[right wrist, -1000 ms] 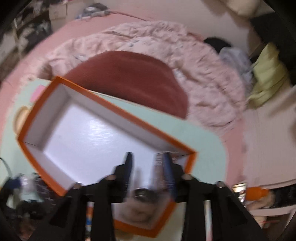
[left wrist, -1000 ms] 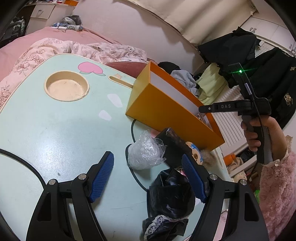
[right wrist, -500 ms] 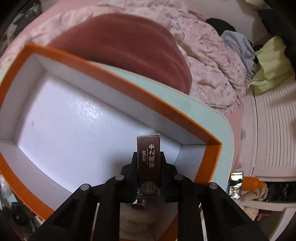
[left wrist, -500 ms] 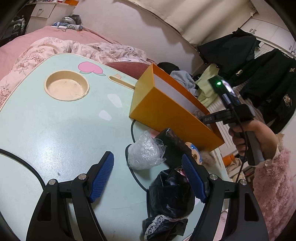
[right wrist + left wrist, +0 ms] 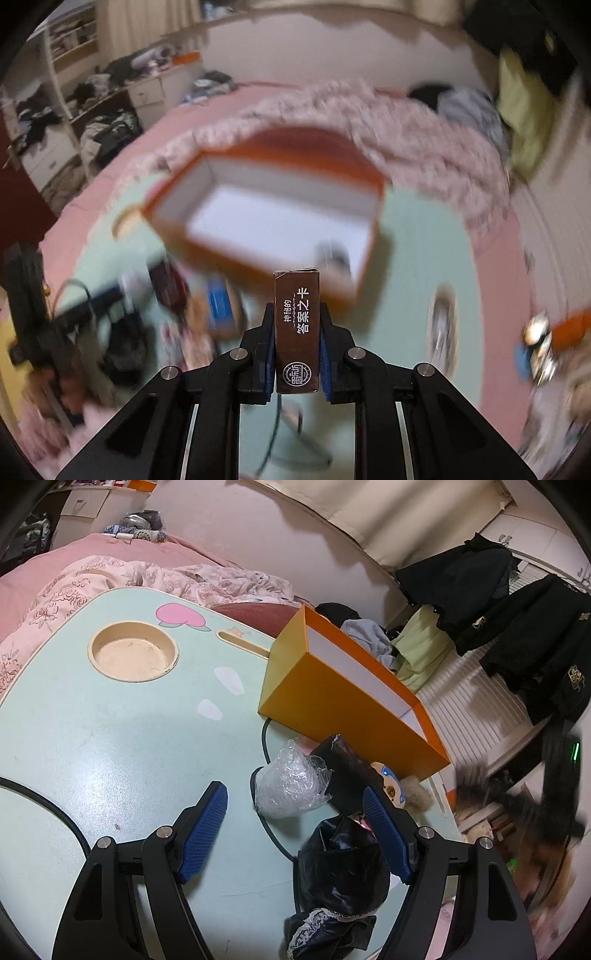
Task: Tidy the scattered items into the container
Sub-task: 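Stand the brown carton on the table and open right gripper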
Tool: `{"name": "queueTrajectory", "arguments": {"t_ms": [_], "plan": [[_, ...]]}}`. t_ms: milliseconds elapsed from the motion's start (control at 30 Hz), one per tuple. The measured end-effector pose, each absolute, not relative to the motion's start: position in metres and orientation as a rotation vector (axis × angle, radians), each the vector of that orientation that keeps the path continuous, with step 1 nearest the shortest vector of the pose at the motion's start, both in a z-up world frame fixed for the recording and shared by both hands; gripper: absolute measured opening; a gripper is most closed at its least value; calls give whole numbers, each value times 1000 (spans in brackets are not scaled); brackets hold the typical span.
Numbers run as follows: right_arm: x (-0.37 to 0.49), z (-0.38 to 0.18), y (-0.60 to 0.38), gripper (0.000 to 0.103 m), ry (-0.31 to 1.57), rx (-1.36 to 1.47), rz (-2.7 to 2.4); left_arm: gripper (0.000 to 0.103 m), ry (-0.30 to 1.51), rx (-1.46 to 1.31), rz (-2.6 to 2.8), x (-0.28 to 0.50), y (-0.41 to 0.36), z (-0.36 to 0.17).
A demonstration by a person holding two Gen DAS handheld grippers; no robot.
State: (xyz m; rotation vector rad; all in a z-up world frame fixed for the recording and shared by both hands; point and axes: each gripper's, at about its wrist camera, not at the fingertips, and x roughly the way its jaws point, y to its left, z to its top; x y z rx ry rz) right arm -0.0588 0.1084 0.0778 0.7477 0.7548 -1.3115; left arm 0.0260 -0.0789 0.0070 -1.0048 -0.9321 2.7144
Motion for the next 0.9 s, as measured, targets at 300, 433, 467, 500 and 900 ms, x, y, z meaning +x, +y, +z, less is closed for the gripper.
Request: {"name": "queueTrajectory", "arguments": {"t_ms": [300, 433, 467, 500, 900], "plan": [[-51, 33, 114, 36, 663, 747, -1319, 79, -827, -1058, 2761, 22, -71, 9], [-57, 42, 134, 74, 512, 674, -1390, 79, -844, -1048, 2753, 23, -72, 8], [-58, 44, 140, 80, 497, 662, -1390, 79, -844, -1047, 2753, 23, -72, 8], [-59, 44, 146, 81, 499, 651, -1393, 79, -841, -1049, 2754, 23, -72, 8], [-52, 14, 179, 85, 657, 599, -1462, 79, -836, -1052, 2758, 23, -72, 8]]}}
